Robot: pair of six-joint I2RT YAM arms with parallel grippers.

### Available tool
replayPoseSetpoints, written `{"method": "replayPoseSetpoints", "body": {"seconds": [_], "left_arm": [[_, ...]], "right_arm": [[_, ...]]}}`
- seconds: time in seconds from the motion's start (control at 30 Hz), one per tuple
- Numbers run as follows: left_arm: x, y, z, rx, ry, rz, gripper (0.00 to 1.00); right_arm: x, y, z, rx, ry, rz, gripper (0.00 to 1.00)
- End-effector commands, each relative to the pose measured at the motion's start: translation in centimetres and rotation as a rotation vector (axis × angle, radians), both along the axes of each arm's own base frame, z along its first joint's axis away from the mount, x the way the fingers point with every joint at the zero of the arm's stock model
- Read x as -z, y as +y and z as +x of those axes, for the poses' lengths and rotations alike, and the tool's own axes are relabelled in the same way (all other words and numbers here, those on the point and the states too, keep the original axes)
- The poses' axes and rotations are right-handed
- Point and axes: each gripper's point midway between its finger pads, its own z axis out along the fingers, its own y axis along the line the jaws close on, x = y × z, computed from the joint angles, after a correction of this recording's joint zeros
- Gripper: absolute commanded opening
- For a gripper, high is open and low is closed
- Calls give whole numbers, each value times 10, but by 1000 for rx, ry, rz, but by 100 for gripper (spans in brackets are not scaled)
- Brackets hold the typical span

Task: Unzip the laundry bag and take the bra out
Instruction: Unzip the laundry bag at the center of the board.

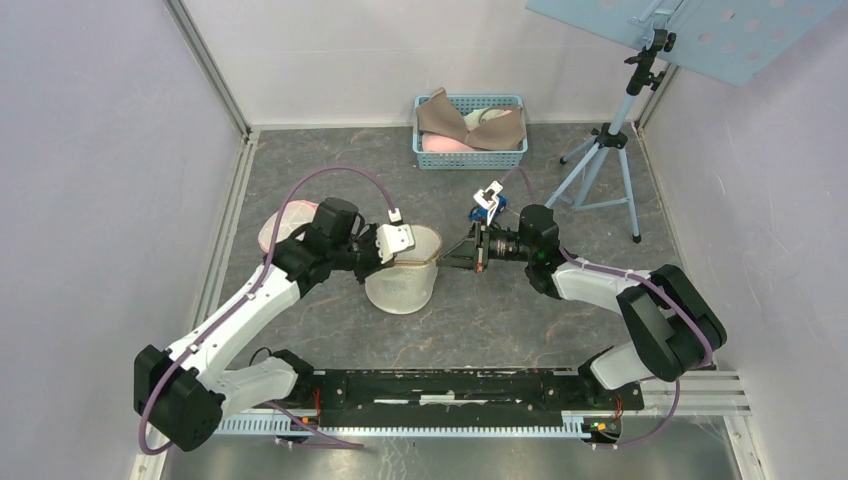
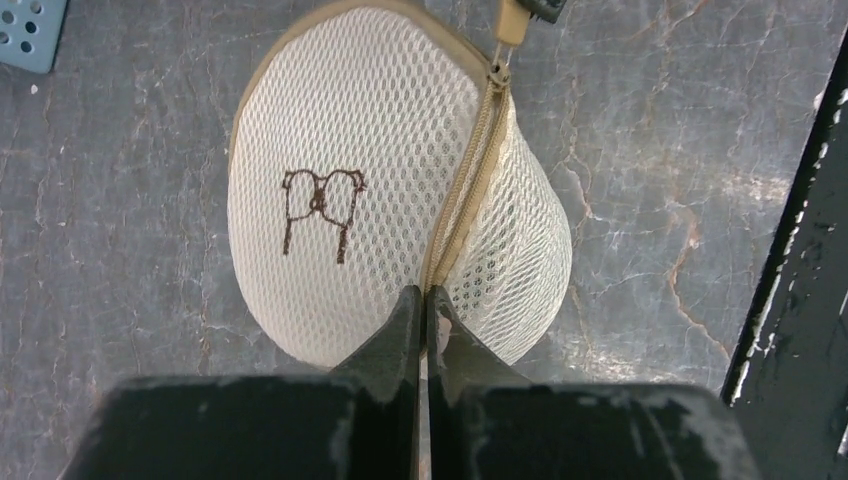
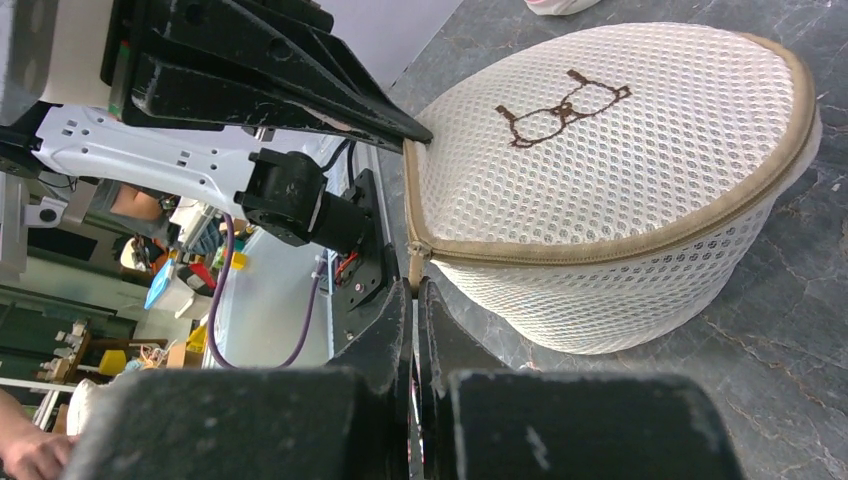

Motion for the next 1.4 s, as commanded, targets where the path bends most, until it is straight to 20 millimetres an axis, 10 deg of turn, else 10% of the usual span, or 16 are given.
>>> {"method": "replayPoseSetpoints", "body": {"seconds": [0.0,0.13,0.27,0.67,0.97,1.23,1.37], "left_arm": [[-7,6,13,3,-54,26,11],[-40,-20,-18,156,-38,-106,47],[-43,-29,-19,153,-18,-96,57],[-26,-56,-17,150,90,-78,47],[-8,-36,-18,109,62,-11,2],[1,-9,-3,81,-4,11,2],[-18,-22,-7,94,43,-71,29]], "right_arm": [[-17,-2,-4,-15,-64,37,0],[-15,2,-9,-28,-55,41,0],[-15,7,-14,-46,-51,44,0],[-17,13,-14,-58,-52,51,0],[-14,3,-8,-37,-60,30,0],[-15,-10,5,5,-75,23,0],[-16,-8,5,5,-69,34,0]]}}
